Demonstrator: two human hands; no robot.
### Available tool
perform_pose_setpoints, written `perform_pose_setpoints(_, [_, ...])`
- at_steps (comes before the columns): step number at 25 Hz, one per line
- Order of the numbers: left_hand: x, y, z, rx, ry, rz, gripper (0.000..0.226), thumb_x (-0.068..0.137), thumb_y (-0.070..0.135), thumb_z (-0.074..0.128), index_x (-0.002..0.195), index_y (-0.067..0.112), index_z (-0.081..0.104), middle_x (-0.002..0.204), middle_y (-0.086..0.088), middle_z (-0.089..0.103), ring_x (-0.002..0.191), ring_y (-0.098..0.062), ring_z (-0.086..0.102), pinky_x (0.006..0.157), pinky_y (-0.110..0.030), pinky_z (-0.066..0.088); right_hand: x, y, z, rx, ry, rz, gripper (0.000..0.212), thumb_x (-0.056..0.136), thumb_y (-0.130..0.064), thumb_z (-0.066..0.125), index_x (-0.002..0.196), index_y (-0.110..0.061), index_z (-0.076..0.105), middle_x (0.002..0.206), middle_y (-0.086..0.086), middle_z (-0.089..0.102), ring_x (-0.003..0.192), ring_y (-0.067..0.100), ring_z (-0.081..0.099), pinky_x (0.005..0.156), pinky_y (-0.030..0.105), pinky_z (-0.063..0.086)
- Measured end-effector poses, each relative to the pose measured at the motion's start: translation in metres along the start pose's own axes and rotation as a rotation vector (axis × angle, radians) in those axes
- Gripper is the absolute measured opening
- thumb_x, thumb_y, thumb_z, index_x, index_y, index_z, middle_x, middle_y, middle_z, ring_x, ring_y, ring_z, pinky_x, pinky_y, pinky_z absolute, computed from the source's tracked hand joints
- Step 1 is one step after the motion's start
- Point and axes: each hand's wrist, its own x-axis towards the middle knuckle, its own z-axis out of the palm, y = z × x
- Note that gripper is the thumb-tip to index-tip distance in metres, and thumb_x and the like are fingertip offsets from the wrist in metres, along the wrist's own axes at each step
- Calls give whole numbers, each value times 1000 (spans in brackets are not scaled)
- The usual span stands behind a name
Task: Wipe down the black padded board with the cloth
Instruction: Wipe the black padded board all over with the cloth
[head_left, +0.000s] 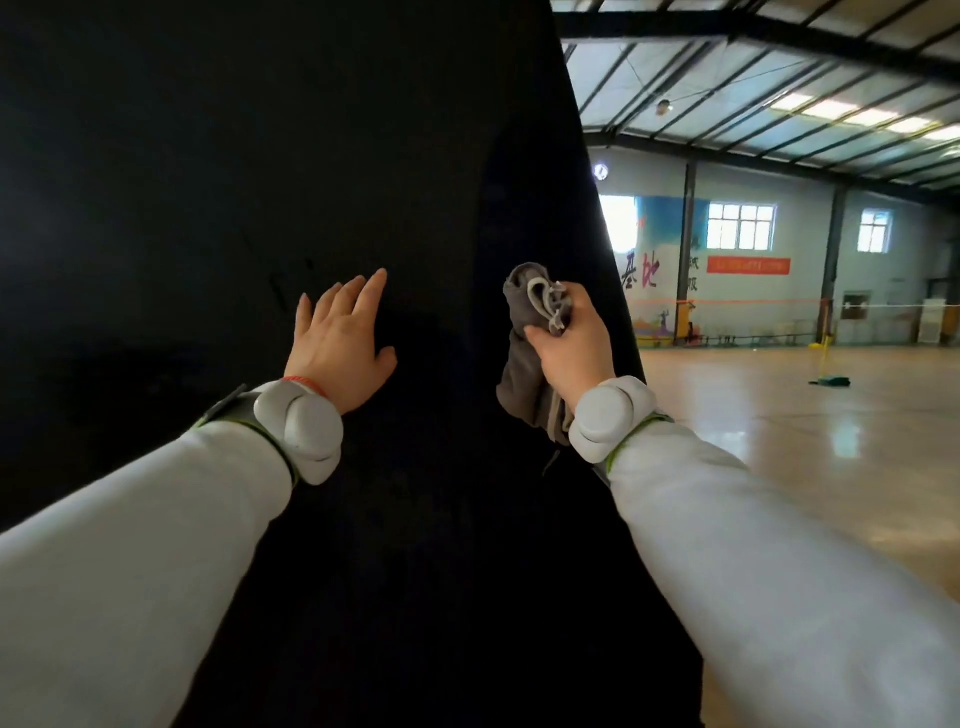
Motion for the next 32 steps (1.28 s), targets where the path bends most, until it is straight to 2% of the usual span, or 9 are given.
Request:
perform_pose_setpoints(4, [25,-7,-13,-1,35,22,81,89,27,56,150,20,4,155,-8,16,143,-27,10,117,-47,3,25,-15,10,-54,16,-79,36,83,-10,60,118,-14,50,109,8,59,93,19,57,73,22,39])
perform_pose_setpoints(8, [50,-16,-19,15,71,53,80,89,27,56,150,22,5,155,-7,14,144,-26,8,117,-47,3,56,-31,16,-152,121,-137,32,85,-18,58,116,-21,50,108,9,56,94,24,57,81,37,49])
perform_pose_setpoints(13, [82,-33,-23,28,101,62,78,89,30,56,150,21,7,156,-7,12,144,-27,7,117,-47,5,86,-53,25,-246,223,-215,28,86,-19,56,113,-26,55,110,8,52,97,27,55,82,43,49])
perform_pose_setpoints(17, [100,-44,-15,61,103,78,78,90,37,55,150,22,7,157,-7,4,144,-27,-1,117,-46,3,106,-66,28,-360,289,-280,36,88,-16,55,124,-25,53,121,7,45,109,26,46,96,41,40])
perform_pose_setpoints(22, [113,-58,4,140,37,96,93,85,48,59,150,24,-4,156,-7,-15,142,-28,-15,116,-46,-5,136,-74,34,-503,362,-347,42,88,-13,56,129,-23,51,123,7,44,113,26,43,97,38,38])
perform_pose_setpoints(26, [116,-64,10,115,52,108,95,84,47,60,149,25,-5,155,-6,-18,141,-27,-19,114,-45,-10,151,-78,48,-577,425,-354,45,87,-10,56,129,-24,51,126,7,42,116,26,39,98,39,32])
perform_pose_setpoints(28, [117,-66,14,120,57,112,96,84,47,60,149,25,-6,155,-6,-19,141,-27,-20,113,-45,-11,160,-80,54,-593,407,-319,47,86,-10,55,129,-27,50,128,6,41,118,28,37,99,42,29])
perform_pose_setpoints(30, [117,-65,16,130,56,113,95,84,47,59,149,25,-7,155,-6,-20,141,-27,-21,113,-45,-13,166,-81,56,-599,310,-276,48,86,-11,53,129,-32,48,131,3,39,120,29,34,101,45,27])
perform_pose_setpoints(32, [118,-65,16,127,74,118,95,84,47,60,149,25,-6,155,-6,-19,141,-28,-20,112,-45,-13,164,-79,58,-616,220,-319,45,87,-12,51,124,-36,52,129,0,42,119,28,34,98,44,27])
